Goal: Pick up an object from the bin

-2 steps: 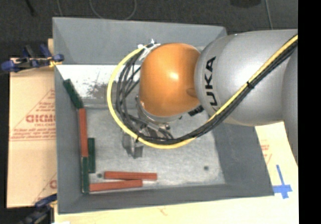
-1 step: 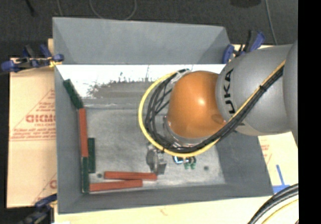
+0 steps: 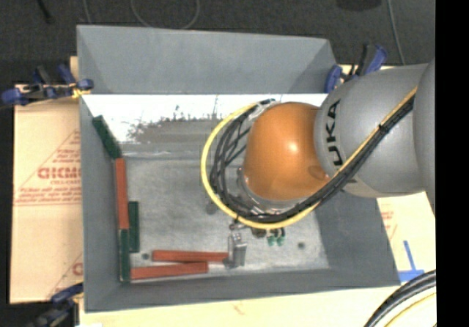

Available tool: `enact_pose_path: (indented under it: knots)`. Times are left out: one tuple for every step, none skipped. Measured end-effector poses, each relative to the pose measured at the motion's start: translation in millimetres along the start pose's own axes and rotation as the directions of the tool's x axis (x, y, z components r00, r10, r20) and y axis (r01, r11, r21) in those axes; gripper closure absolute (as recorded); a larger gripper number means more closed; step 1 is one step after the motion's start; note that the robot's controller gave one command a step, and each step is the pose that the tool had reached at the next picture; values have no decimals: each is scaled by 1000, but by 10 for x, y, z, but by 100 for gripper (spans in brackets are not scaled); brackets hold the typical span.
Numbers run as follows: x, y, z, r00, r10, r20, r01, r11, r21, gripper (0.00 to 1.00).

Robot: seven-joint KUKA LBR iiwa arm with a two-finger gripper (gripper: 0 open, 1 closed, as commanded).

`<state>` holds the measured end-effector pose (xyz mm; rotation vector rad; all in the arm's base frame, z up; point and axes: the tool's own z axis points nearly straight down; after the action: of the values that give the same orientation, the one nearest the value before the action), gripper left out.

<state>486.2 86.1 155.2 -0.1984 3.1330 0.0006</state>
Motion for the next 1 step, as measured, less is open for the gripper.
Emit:
enact_pose_path:
  knots:
    - [65, -58, 840, 996, -89, 21, 89, 996, 2, 0]
